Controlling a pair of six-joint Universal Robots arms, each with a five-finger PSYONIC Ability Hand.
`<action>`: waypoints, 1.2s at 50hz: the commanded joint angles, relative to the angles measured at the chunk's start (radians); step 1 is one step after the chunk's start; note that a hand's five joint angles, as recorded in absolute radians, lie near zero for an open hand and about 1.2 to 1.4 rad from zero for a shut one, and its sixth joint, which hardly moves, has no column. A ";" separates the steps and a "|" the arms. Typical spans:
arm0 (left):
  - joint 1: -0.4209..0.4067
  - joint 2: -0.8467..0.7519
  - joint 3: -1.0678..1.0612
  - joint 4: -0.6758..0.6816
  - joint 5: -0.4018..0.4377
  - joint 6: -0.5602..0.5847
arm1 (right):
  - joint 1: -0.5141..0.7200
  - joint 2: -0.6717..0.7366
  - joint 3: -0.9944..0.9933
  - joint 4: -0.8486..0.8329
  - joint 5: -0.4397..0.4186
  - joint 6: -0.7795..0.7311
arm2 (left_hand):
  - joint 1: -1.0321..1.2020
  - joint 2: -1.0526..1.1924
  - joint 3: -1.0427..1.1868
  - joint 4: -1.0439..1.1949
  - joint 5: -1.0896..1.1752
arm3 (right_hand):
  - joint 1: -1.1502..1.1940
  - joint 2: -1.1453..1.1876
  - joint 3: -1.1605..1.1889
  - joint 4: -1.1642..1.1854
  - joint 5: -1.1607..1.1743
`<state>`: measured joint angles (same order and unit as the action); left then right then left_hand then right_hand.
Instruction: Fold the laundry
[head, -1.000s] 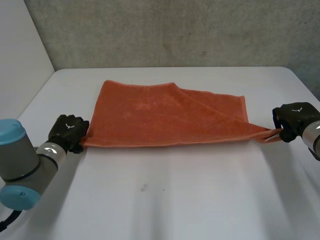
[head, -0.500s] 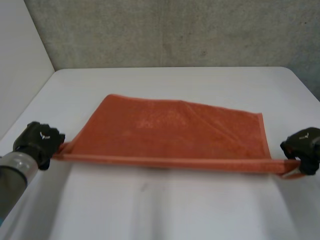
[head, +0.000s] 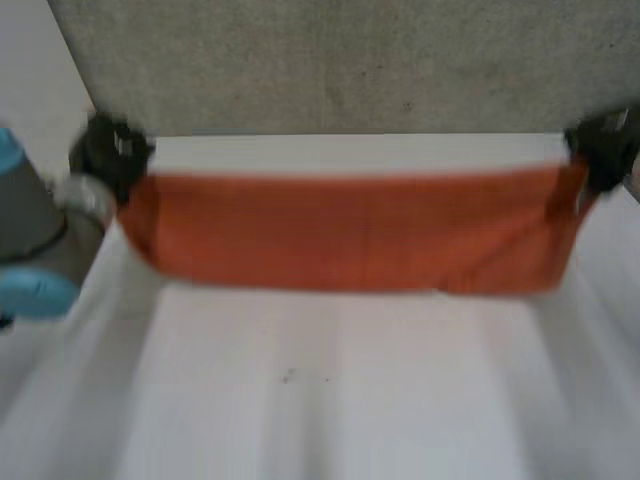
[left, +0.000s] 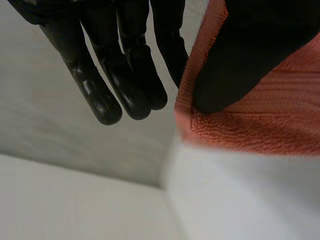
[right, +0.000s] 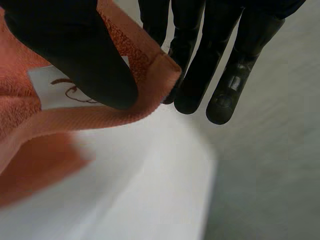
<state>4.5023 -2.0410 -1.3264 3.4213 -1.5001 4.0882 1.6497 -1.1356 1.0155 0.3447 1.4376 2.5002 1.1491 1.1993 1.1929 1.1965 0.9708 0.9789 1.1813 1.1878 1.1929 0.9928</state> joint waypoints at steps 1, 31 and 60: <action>-0.029 0.139 0.325 0.240 -0.005 -0.241 | -0.019 -0.088 -0.318 -0.268 0.001 0.363 | 0.247 0.197 0.203 0.200 0.251 | 0.417 0.215 0.209 0.203 0.229; 0.025 -0.122 -0.332 0.236 0.058 -0.290 | 0.030 0.142 0.264 -0.121 -0.049 0.068 | 0.247 0.197 0.203 0.200 0.251 | 0.417 0.215 0.209 0.203 0.229; 0.107 0.252 -0.513 -0.197 0.077 -0.015 | -0.131 -0.090 0.495 0.099 0.010 -0.336 | 0.247 0.197 0.203 0.200 0.251 | 0.417 0.215 0.209 0.203 0.229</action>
<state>4.6272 -1.6830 -1.8983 3.0146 -1.4248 4.0840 1.4951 -1.2663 1.5296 0.5472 1.4616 2.1217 1.1491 1.2002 1.1933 1.1967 0.9708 0.9807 1.1813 1.1887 1.1930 0.9928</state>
